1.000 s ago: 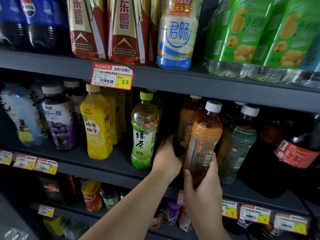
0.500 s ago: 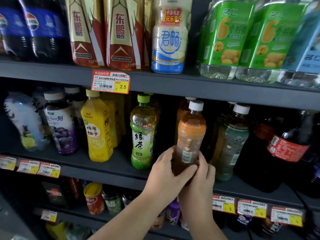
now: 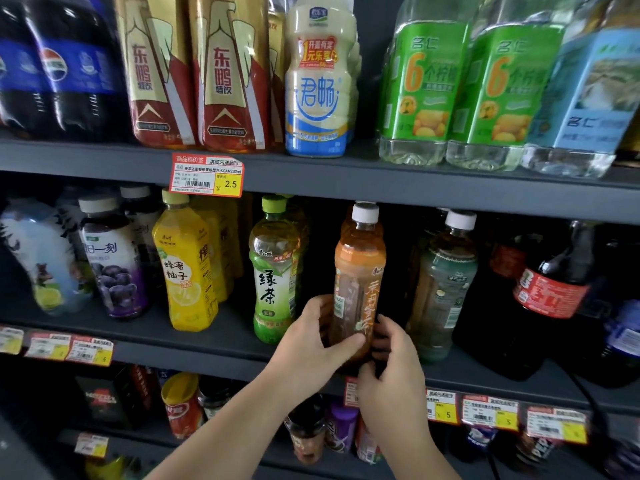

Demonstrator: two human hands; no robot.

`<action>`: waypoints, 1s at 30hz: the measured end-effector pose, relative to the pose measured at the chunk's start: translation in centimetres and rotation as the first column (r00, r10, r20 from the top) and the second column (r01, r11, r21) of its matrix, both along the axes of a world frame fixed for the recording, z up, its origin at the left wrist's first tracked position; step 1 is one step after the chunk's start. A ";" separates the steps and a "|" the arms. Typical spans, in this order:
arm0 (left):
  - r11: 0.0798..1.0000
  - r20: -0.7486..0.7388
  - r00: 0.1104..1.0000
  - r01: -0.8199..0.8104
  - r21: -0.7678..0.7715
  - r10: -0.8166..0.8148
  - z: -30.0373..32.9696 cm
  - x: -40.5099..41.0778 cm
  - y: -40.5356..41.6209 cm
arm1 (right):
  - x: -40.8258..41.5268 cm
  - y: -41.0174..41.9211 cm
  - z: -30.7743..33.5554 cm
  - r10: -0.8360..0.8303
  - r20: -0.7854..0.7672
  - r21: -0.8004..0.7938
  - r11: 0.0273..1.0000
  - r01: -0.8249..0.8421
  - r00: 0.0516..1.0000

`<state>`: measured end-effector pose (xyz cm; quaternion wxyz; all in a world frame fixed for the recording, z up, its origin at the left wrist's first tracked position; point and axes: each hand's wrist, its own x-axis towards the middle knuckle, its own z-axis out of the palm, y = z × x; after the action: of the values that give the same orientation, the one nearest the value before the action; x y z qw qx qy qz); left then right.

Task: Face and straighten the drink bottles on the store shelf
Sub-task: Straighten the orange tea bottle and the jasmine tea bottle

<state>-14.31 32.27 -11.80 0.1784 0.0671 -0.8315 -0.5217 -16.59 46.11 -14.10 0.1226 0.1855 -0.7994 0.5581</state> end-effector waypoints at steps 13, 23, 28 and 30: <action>0.996 0.083 0.993 0.086 -0.040 -0.082 0.3 0.0 -0.3 | -0.4 1.6 0.0 -0.381 -0.341 -0.219 0.921 0.322 0.859; 0.992 0.091 0.993 0.088 -0.086 -0.080 0.1 0.3 -0.1 | -4.8 4.6 1.3 -0.338 -0.150 -0.122 0.939 0.322 0.929; 0.986 -0.051 0.996 -0.077 -0.147 0.071 -0.7 1.1 0.3 | -4.6 5.6 1.3 -0.340 -0.144 -0.095 0.940 0.329 0.929; 0.943 -0.216 0.966 -0.199 -0.265 0.143 -1.5 1.9 1.1 | -4.4 5.9 1.3 -0.348 -0.154 -0.094 0.937 0.337 0.925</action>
<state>-12.44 33.40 -13.29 0.3111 0.0621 -0.8675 -0.3831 -20.97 52.03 -12.83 0.2915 0.0854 -0.7875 0.5363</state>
